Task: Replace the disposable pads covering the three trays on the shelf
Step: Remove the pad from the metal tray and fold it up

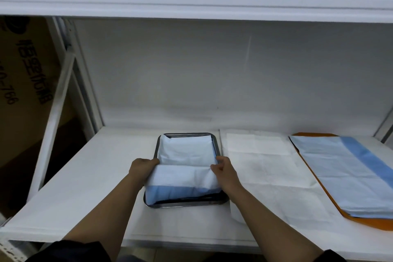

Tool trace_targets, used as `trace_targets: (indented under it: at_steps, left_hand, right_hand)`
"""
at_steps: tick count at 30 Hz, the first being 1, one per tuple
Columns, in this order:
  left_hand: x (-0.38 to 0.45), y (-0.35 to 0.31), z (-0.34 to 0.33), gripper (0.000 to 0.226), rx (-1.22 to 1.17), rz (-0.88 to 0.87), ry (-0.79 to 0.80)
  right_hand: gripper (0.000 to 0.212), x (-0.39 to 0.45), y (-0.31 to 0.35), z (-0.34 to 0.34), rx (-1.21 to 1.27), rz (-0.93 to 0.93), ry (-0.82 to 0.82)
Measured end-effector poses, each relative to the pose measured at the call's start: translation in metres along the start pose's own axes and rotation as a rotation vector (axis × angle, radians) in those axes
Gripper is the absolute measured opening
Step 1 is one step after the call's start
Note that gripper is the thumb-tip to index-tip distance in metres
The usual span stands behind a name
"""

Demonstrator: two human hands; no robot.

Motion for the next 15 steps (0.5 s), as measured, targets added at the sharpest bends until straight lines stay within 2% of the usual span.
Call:
trace_targets:
  at_steps: [4,7,9,10,12,13,14,15]
  left_hand:
    - [-0.002,-0.004,-0.003,0.011,-0.025,-0.023,0.003]
    - [0.006,-0.003,0.001,0.023,-0.018,0.004,-0.031]
    - [0.005,-0.003,0.004,0.016,0.197,0.004,-0.039]
    - [0.004,-0.003,0.006,0.010,0.251,0.046,-0.015]
    - [0.010,-0.006,0.008,0.036,0.464,-0.042,-0.071]
    - [0.015,-0.001,0.007,0.048,0.417,-0.029,-0.039]
    - [0.011,0.005,0.002,0.051,0.322,0.065,0.052]
    - [0.002,-0.001,-0.005,0.049,0.287,0.071,0.126]
  right_hand:
    - [0.049,-0.006,-0.007,0.008,0.022,-0.077,-0.135]
    - [0.036,-0.014,-0.008,0.021,-0.124,-0.189,-0.139]
    - [0.028,-0.017,-0.008,0.025,-0.202,-0.224,-0.085]
    - [0.031,-0.017,-0.010,0.025,-0.212,-0.246,-0.054]
    - [0.044,-0.018,-0.014,0.024,-0.194,-0.288,0.007]
    - [0.048,-0.018,-0.015,0.022,-0.172,-0.304,0.035]
    - [0.047,-0.021,-0.012,0.020,-0.144,-0.315,0.065]
    - [0.043,-0.023,-0.009,0.018,-0.115,-0.317,0.113]
Point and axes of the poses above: each hand's wrist, its own x-axis towards the middle knuckle, its own z-axis out of the back of the hand, y = z × x, the point moved 6 cm from there along x, towards the middle knuckle, and after that the axes turned 13 degrees about z, right-handed, at the moved point
